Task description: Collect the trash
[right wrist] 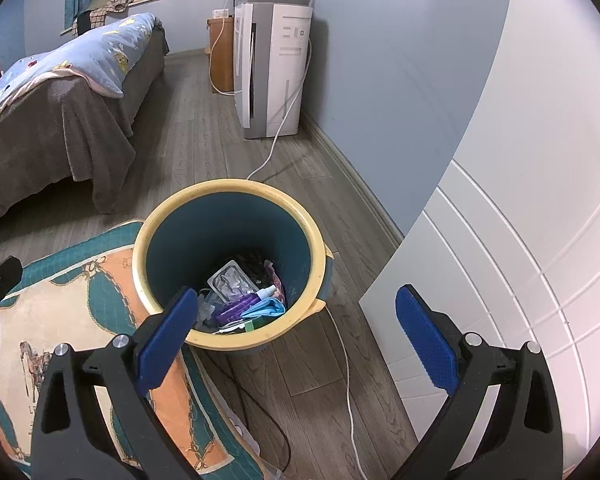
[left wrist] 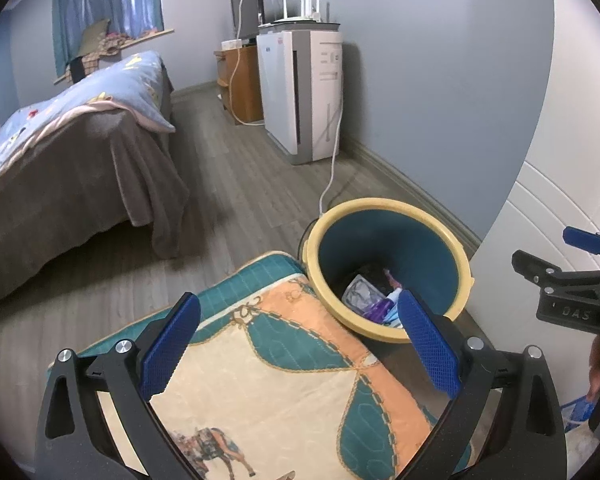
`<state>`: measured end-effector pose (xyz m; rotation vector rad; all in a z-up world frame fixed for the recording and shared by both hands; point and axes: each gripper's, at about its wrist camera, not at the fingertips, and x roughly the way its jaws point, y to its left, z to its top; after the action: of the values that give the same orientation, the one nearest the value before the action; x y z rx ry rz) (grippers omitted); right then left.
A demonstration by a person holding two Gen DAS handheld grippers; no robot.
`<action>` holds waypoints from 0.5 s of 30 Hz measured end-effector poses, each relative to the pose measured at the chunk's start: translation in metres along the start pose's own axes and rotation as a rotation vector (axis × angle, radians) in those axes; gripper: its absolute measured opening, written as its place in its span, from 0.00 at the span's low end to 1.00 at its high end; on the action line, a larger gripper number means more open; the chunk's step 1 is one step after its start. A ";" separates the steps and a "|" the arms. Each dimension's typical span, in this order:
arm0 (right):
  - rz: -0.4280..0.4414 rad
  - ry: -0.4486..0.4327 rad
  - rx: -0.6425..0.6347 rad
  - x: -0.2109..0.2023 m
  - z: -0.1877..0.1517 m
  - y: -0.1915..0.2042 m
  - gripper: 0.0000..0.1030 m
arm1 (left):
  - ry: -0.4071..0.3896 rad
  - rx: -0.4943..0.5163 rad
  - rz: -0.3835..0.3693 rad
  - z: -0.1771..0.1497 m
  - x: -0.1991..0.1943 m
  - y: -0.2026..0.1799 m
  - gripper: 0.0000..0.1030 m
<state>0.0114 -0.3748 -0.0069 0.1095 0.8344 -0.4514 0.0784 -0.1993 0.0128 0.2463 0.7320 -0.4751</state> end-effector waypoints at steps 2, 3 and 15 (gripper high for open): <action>-0.002 0.002 0.001 0.000 0.000 0.000 0.94 | -0.001 0.000 -0.003 0.000 -0.001 0.000 0.95; -0.003 0.002 0.002 0.000 0.000 0.000 0.94 | -0.002 0.001 -0.005 0.001 -0.001 -0.001 0.95; -0.014 0.004 -0.003 0.001 0.000 0.000 0.94 | -0.003 0.003 -0.007 0.002 -0.002 -0.001 0.95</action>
<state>0.0117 -0.3747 -0.0077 0.1020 0.8402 -0.4635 0.0775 -0.2004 0.0153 0.2459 0.7294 -0.4837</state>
